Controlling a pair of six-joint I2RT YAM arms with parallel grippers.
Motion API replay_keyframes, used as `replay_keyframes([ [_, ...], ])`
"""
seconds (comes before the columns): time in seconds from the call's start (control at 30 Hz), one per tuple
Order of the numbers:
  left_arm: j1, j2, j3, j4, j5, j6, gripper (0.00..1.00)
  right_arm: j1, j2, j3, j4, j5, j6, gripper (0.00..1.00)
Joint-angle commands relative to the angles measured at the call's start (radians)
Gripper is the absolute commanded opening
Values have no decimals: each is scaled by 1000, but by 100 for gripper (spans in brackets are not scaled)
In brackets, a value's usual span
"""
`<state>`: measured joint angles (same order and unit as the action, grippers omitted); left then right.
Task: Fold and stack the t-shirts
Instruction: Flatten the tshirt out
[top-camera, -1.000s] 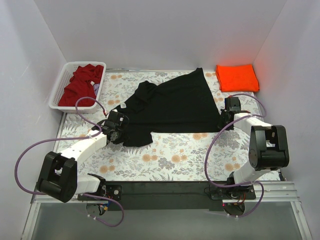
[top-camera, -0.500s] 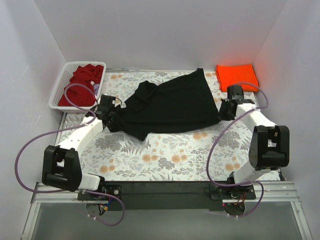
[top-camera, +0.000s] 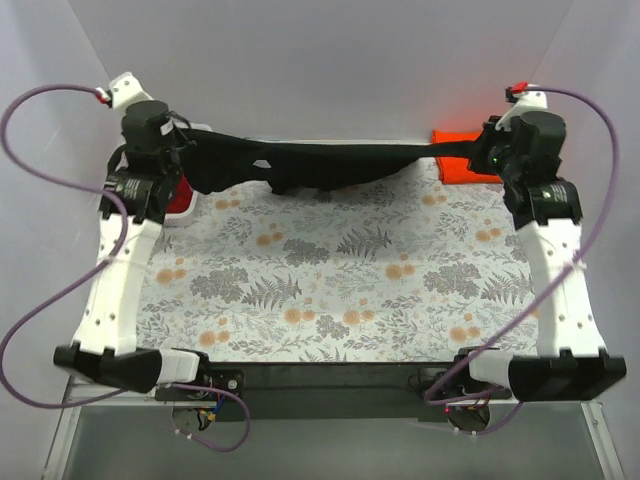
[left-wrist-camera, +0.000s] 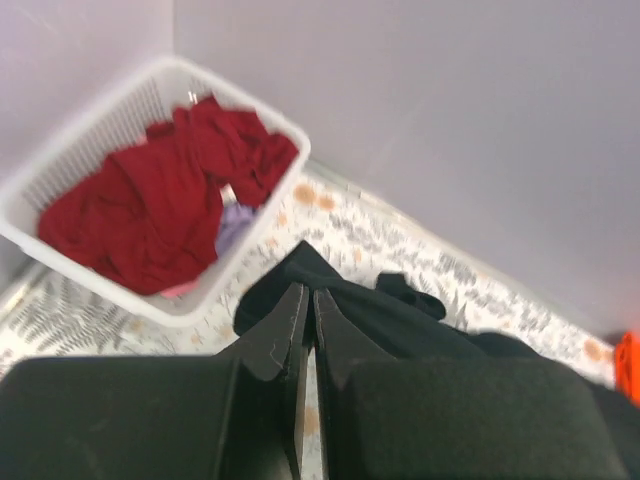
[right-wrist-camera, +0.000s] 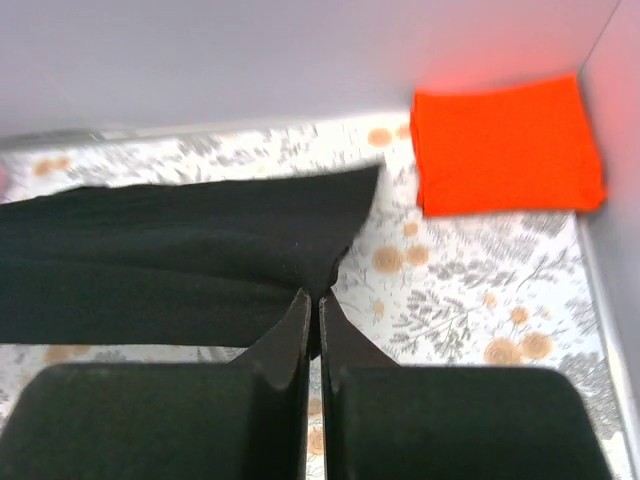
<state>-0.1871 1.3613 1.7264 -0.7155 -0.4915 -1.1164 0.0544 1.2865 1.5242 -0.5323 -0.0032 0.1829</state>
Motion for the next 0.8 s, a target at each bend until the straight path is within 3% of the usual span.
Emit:
replay_keyframes([
  [0.0,11,-180,47,-3,-165,128,0,-8,-177,16,-11,46,-78,1],
  [0.2,11,-320,195,40,-168,277,0,-8,-467,-6,20,74,-180,1],
  [0.4,11,-289,402,83,-151,375,0,-8,-536,66,31,82,-253,1],
  [0.63,11,-147,385,132,-44,380,0,-8,-457,8,54,31,-258,1],
  [0.77,11,-70,218,229,50,357,0,-8,-357,-80,95,17,-247,1],
])
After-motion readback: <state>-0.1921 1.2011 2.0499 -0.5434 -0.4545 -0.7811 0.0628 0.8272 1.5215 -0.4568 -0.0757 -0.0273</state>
